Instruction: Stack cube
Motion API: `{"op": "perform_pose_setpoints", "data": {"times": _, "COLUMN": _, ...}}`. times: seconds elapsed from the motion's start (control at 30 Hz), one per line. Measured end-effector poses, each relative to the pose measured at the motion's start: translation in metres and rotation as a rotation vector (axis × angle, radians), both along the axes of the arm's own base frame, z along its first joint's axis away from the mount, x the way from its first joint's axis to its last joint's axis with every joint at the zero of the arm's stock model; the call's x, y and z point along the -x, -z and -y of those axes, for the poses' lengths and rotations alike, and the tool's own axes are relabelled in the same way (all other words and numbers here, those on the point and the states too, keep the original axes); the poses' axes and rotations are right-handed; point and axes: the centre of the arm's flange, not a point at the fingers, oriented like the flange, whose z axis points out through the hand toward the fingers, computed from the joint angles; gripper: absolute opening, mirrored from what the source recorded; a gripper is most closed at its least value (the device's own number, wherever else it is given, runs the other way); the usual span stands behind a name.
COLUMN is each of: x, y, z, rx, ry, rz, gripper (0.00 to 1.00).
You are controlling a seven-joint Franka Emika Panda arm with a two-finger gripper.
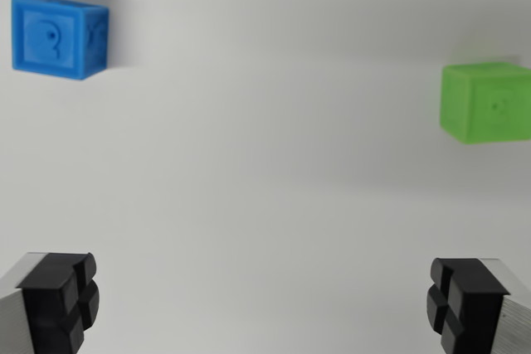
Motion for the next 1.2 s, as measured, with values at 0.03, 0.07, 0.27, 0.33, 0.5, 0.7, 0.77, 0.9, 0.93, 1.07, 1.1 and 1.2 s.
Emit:
{"op": "perform_pose_setpoints", "data": {"times": 0.03, "x": 0.0, "y": 0.001, "z": -0.001, "rx": 0.0, "ry": 0.0, "rz": 0.001, "gripper": 1.0}}
{"op": "perform_pose_setpoints", "data": {"times": 0.07, "x": -0.001, "y": 0.002, "z": -0.002, "rx": 0.0, "ry": 0.001, "rz": 0.001, "gripper": 1.0}}
{"op": "perform_pose_setpoints", "data": {"times": 0.27, "x": -0.002, "y": 0.008, "z": -0.01, "rx": 0.0, "ry": 0.004, "rz": 0.004, "gripper": 1.0}}
{"op": "perform_pose_setpoints", "data": {"times": 0.33, "x": -0.003, "y": 0.01, "z": -0.014, "rx": 0.0, "ry": 0.006, "rz": 0.004, "gripper": 1.0}}
{"op": "perform_pose_setpoints", "data": {"times": 0.5, "x": -0.005, "y": 0.018, "z": -0.022, "rx": 0.0, "ry": 0.01, "rz": 0.006, "gripper": 1.0}}
{"op": "perform_pose_setpoints", "data": {"times": 0.7, "x": -0.007, "y": 0.028, "z": -0.035, "rx": 0.0, "ry": 0.015, "rz": 0.01, "gripper": 1.0}}
{"op": "perform_pose_setpoints", "data": {"times": 0.77, "x": -0.007, "y": 0.032, "z": -0.04, "rx": 0.0, "ry": 0.018, "rz": 0.01, "gripper": 1.0}}
{"op": "perform_pose_setpoints", "data": {"times": 0.9, "x": -0.009, "y": 0.04, "z": -0.049, "rx": 0.0, "ry": 0.023, "rz": 0.013, "gripper": 1.0}}
{"op": "perform_pose_setpoints", "data": {"times": 0.93, "x": -0.009, "y": 0.042, "z": -0.051, "rx": 0.0, "ry": 0.024, "rz": 0.013, "gripper": 1.0}}
{"op": "perform_pose_setpoints", "data": {"times": 1.07, "x": -0.011, "y": 0.052, "z": -0.063, "rx": -0.001, "ry": 0.029, "rz": 0.015, "gripper": 1.0}}
{"op": "perform_pose_setpoints", "data": {"times": 1.1, "x": -0.011, "y": 0.053, "z": -0.065, "rx": -0.001, "ry": 0.03, "rz": 0.016, "gripper": 1.0}}
{"op": "perform_pose_setpoints", "data": {"times": 1.2, "x": -0.013, "y": 0.061, "z": -0.074, "rx": -0.001, "ry": 0.035, "rz": 0.017, "gripper": 1.0}}
